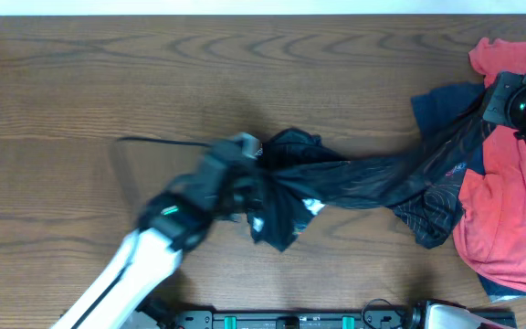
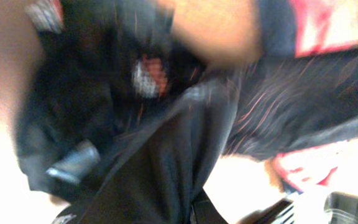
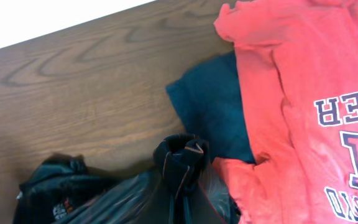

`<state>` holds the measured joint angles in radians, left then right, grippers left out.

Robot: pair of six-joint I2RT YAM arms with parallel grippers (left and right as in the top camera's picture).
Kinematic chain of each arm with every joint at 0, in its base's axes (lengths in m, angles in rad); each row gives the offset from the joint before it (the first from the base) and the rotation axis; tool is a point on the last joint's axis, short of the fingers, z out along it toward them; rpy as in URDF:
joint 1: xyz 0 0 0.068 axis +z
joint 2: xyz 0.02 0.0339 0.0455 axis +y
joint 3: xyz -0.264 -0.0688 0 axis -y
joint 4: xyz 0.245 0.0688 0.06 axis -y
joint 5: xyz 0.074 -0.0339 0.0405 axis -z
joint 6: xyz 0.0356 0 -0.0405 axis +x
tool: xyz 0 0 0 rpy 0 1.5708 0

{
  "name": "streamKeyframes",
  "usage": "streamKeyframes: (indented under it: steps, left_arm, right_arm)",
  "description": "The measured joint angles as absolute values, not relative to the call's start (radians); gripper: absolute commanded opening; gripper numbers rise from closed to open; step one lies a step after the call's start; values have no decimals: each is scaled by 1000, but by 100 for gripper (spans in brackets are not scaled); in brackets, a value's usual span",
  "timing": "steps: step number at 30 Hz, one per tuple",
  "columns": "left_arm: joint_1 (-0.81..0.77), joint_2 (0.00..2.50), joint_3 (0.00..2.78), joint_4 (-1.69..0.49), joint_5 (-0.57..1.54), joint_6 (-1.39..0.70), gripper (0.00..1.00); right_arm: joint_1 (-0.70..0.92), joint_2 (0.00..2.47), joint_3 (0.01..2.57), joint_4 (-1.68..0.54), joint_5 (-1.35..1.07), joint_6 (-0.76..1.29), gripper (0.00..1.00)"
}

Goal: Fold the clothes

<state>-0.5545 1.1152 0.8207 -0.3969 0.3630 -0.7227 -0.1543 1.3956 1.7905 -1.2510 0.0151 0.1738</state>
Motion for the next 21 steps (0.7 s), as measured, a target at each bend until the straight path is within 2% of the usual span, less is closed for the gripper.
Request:
streamKeyframes:
  steps: [4, 10, 14, 21]
  left_arm:
    - [-366, 882, 883, -460, 362, -655, 6]
    - [-152, 714, 1057, -620, 360, -573, 6]
    - [-72, 719, 1237, -814, 359, -507, 6]
    - [-53, 858, 1510, -1109, 272, -402, 6]
  right_arm:
    - [-154, 1393, 1790, -1268, -31, 171, 1]
    - [-154, 1328, 1790, -1266, -69, 159, 1]
    - [-154, 1227, 1792, -1235, -78, 151, 1]
    - [-154, 1056, 1816, -1122, -76, 134, 1]
